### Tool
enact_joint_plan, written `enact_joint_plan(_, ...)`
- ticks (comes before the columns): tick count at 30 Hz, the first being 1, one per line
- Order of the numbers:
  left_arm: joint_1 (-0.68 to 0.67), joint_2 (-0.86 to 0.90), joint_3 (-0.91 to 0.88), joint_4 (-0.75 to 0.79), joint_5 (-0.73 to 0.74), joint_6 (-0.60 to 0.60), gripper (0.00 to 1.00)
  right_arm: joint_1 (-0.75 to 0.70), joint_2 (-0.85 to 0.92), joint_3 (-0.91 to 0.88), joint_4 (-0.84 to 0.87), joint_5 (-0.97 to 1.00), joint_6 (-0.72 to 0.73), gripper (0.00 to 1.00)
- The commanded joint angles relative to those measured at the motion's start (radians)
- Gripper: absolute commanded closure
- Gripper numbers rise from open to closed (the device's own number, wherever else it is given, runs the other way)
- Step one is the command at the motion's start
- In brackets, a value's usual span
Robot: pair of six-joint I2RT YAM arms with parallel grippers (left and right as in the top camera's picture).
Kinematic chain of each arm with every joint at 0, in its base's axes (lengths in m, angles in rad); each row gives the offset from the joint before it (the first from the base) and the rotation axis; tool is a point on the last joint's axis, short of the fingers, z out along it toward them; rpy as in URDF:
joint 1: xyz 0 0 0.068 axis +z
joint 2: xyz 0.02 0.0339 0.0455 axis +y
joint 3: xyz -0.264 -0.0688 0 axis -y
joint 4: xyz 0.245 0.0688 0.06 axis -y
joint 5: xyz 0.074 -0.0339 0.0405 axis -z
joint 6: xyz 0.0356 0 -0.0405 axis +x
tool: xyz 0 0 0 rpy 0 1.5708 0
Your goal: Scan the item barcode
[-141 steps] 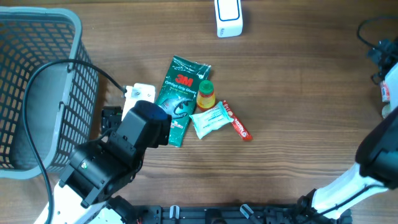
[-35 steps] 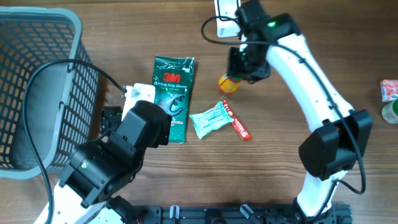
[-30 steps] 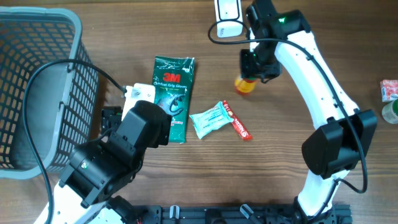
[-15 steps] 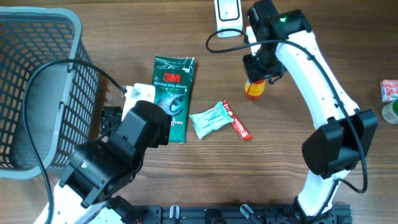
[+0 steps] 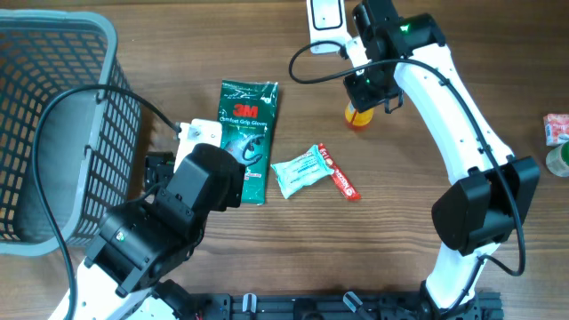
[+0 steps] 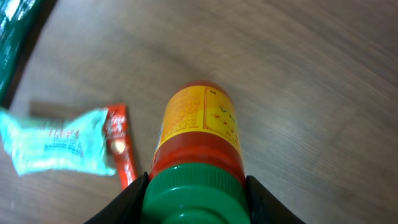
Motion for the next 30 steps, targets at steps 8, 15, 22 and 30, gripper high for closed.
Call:
enact_joint_plan(8,0.002,0.000,0.003,0.002,0.004,-0.020,0.00,0.001,-0.013,0.014,-0.032,-0.177,-0.375,0.58)
enact_joint_plan(15,0.002,0.000,0.003,0.002,0.004,-0.020,0.00,-0.013,-0.013,0.014,-0.011,-0.177,-0.455,0.57)
enact_joint_plan(22,0.002,0.000,0.003,0.002,0.004,-0.020,0.00,-0.042,0.009,0.014,0.002,-0.179,-0.486,0.54)
enact_joint_plan(30,0.002,0.000,0.003,0.002,0.004,-0.020,0.00,-0.056,0.085,0.014,0.005,-0.179,-0.486,0.56)
